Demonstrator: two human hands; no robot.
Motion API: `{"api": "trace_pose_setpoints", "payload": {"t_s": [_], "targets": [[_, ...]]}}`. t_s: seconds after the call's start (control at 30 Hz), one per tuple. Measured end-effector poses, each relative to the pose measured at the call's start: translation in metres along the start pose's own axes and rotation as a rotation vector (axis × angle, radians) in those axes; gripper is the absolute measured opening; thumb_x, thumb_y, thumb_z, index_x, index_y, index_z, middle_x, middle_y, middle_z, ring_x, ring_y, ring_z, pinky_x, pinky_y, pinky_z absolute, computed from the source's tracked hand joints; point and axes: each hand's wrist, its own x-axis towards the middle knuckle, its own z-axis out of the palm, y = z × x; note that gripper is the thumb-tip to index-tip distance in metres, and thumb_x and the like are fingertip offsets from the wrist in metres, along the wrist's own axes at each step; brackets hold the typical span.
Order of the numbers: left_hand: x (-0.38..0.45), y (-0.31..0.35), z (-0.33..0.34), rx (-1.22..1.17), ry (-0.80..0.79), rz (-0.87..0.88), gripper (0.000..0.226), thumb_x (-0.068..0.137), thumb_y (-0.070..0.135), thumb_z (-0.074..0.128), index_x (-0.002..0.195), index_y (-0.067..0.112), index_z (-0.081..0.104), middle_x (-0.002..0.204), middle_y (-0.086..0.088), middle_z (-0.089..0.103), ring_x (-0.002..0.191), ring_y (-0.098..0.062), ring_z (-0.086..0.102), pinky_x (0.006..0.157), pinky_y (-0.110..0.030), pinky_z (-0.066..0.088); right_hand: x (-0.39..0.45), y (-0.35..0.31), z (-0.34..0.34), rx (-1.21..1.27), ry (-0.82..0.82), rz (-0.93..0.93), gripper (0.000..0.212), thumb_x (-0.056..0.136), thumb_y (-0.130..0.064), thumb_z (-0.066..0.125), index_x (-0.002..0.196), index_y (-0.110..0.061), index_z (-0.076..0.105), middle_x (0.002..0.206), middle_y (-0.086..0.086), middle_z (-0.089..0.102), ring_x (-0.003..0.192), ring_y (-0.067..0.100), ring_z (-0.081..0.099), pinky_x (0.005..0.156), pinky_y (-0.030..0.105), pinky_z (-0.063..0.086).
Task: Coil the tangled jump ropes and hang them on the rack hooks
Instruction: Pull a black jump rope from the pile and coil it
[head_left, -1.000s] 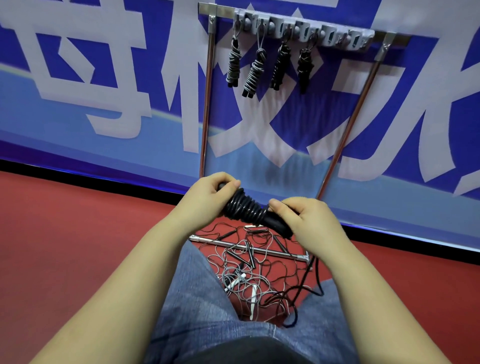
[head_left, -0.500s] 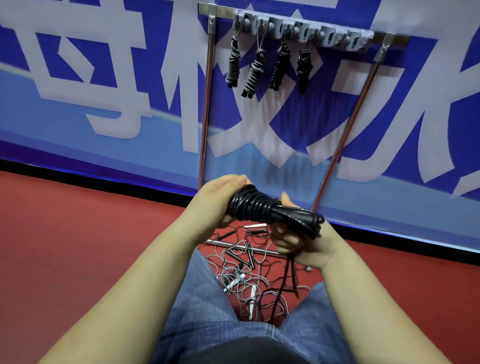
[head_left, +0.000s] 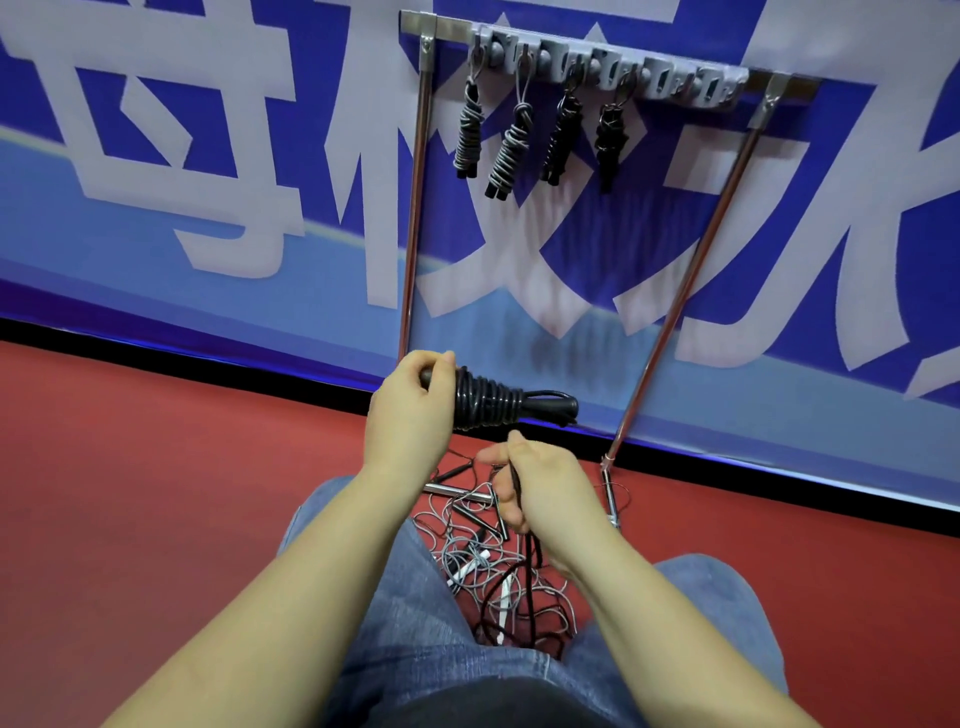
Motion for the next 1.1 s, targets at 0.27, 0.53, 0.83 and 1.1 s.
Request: {"api": "trace_pose_setpoints", "payload": {"t_s": [0.27,0.53,0.83,1.1], "targets": [[0.016,-0.001,-0.015,0.28,-0.028,0.043,0.02,0.097,0.037,0.045,0.09,0.023,0.058,0.072,0.009,0.058,0.08,-0.023,0.055,0.066,-0.03,0.036,0.0,-0.022,-0.031,-0.908,0.161,-0.422,0.011,0.088,-0.034,0.061,0.089,-0.025,0.068,0.068,-0.006,0.061,0.068,0.013,0.056,0.063,0.029,0.039],[0.028,0.002,-0.029,0.314,-0.325,0.071,0.023,0.094,0.039,0.051,0.081,0.024,0.061,0.064,0.005,0.056,0.06,-0.017,0.051,0.063,-0.03,0.041,0.02,-0.047,-0.051,-1.116,-0.004,-0.481,0.031,0.082,-0.054,0.06,0.101,-0.033,0.072,0.095,-0.007,0.066,0.092,0.012,0.059,0.077,0.031,0.044],[0.02,0.009,-0.038,-0.075,-0.61,-0.033,0.022,0.095,0.026,0.055,0.079,0.014,0.064,0.06,0.004,0.054,0.046,-0.007,0.048,0.047,-0.016,0.039,0.032,-0.048,-0.064,-0.652,-0.551,-0.103,0.04,0.07,-0.059,0.058,0.055,-0.021,0.064,0.04,-0.002,0.043,0.045,0.015,0.026,0.053,0.032,0.02],[0.014,0.011,-0.029,-0.3,-0.591,-0.081,0.028,0.099,0.025,0.042,0.078,0.014,0.057,0.043,0.007,0.038,0.032,-0.006,0.025,0.038,-0.013,0.015,0.018,-0.022,-0.049,0.181,-0.487,0.123,0.043,0.075,-0.045,0.047,0.045,-0.016,0.059,0.04,-0.001,0.043,0.027,0.002,0.024,0.034,0.015,0.016]]}}
